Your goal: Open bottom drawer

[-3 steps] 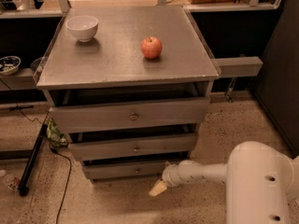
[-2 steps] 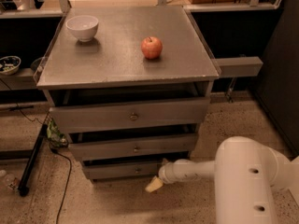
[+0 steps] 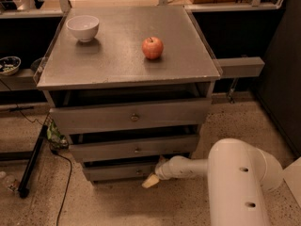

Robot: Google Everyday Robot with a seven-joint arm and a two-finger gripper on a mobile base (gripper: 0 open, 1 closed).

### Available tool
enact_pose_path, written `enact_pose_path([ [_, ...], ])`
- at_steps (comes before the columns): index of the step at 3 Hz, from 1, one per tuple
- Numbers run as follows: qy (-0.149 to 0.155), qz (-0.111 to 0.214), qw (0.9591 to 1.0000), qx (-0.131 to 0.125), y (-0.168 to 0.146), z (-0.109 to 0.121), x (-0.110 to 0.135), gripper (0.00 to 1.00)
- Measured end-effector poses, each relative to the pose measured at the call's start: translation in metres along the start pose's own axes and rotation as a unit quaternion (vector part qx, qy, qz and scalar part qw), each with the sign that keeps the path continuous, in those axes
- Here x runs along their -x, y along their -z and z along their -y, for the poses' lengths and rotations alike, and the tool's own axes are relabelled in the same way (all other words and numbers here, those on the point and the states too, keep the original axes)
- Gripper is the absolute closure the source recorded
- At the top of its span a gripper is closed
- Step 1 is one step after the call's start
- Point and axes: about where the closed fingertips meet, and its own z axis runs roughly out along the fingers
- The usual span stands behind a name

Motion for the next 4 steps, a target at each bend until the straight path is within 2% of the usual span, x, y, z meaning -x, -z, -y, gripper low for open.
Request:
enact_pose_path([
  [1,0.015,0.021,0.9995,0.017,-0.042,-0.004,0.038,0.00],
  [2,0.015,0.021,0.9995,0.017,-0.042,-0.004,0.038,0.00],
  [3,0.033,-0.017,0.9979,0.054,-0.069,-0.032,0.019,0.00],
  [4,0.033,-0.017,0.9979,0.054,-0.068,-0.032,0.019,0.00],
])
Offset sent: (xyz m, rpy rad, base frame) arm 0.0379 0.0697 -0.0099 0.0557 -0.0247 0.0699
